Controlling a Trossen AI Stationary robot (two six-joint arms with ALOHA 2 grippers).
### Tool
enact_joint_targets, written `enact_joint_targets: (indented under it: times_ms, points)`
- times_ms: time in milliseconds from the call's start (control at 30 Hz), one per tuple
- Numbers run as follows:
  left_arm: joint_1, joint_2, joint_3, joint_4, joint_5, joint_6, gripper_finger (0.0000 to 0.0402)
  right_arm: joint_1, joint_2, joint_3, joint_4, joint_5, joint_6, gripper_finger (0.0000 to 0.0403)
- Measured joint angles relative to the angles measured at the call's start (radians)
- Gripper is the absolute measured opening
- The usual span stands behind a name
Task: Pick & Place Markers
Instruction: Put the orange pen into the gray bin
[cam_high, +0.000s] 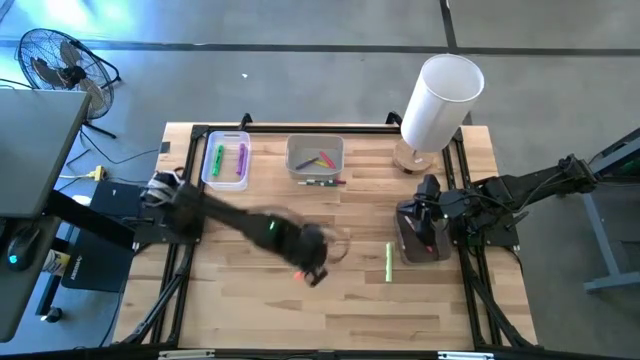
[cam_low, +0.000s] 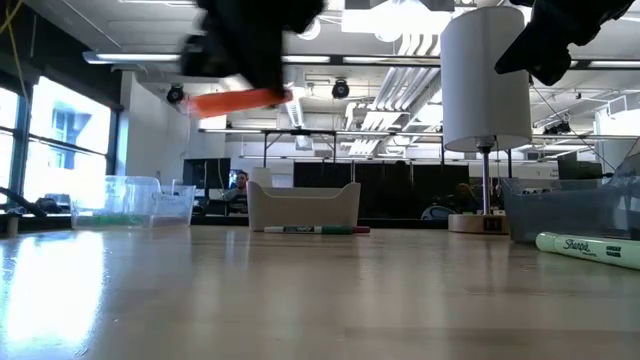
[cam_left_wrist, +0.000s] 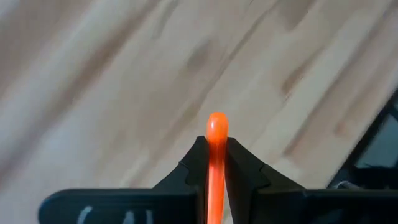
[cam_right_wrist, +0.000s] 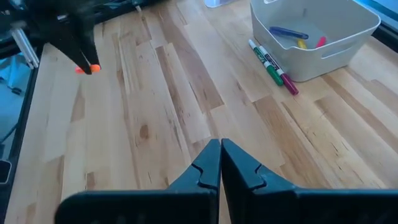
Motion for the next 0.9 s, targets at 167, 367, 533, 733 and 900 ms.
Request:
enact_joint_targets:
  times_ms: [167,367,533,733,900]
  points:
    - [0.203,-0.001,0.147,-0.041,0.049,0.381,0.0021,0.000,0.001,0.000,0.000,0.025,0.012,0.0001]
    - [0.482,-0.001,0.273,-0.139,0.051,0.733,0.0021,0.000,0.001,0.000,0.006,0.133,0.077,0.0001]
    - [0.710,0.001,0.277,-0.142,0.130,0.928,0.0021,0.000,0.001,0.000,0.031,0.220,0.094,0.0002]
    - [0.868,0.083,0.278,-0.138,0.226,1.119,0.0021,0.000,0.001,0.000,0.103,0.373,0.094,0.0001]
    - [0.894,0.169,0.278,-0.141,0.251,1.230,0.0021,0.000,0.001,0.000,0.160,0.443,0.096,0.0001]
